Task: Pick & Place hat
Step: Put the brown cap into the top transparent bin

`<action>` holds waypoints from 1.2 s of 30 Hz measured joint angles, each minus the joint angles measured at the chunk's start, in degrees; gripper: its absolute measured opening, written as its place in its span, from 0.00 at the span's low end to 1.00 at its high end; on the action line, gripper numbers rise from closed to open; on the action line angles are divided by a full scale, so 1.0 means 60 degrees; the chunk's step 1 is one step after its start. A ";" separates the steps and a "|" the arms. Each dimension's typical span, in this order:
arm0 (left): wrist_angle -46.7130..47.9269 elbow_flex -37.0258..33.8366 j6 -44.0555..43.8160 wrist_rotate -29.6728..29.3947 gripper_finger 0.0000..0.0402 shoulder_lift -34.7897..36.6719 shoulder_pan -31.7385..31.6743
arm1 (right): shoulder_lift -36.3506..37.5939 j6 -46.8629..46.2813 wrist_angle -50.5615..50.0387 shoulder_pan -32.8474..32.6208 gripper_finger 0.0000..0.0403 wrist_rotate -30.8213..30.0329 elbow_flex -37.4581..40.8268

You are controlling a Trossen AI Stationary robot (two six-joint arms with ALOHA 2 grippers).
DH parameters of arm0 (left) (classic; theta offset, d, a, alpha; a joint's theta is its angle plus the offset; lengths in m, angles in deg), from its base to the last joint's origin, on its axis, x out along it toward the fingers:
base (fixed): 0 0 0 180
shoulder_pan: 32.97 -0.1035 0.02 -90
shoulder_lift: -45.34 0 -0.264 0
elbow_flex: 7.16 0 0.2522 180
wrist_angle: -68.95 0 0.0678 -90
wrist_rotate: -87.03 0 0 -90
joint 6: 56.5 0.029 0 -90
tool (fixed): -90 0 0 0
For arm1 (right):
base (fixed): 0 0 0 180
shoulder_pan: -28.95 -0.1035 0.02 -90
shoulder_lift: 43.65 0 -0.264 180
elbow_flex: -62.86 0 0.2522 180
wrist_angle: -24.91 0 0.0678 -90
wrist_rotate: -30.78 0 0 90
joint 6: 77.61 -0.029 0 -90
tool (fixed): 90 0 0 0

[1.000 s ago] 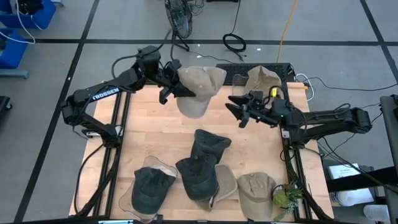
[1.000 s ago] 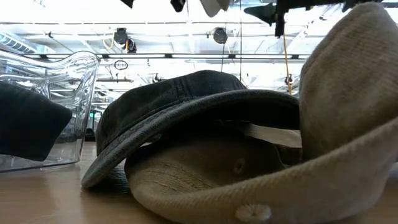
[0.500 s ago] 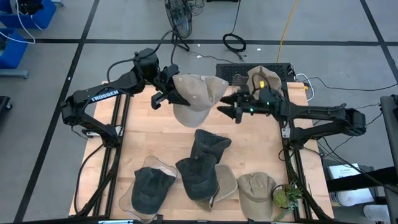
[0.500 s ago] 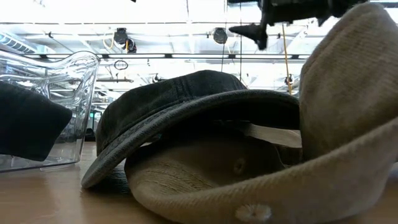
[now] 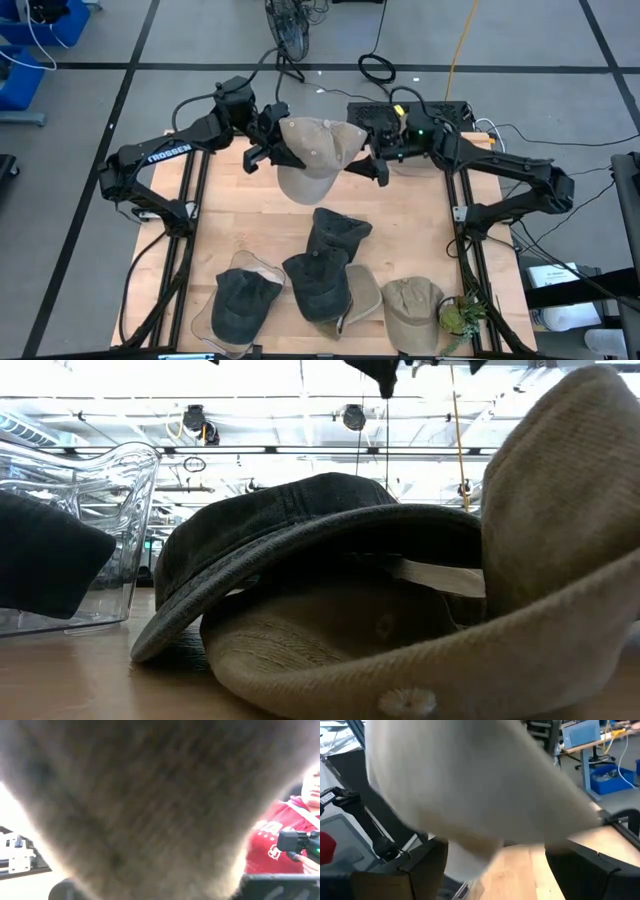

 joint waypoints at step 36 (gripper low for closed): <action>0.2072 0.0000 0.2503 -0.2732 0.31 -0.0011 0.0149 | -0.0270 0.0281 -0.0290 -0.0656 0.02 -0.0362 -0.0442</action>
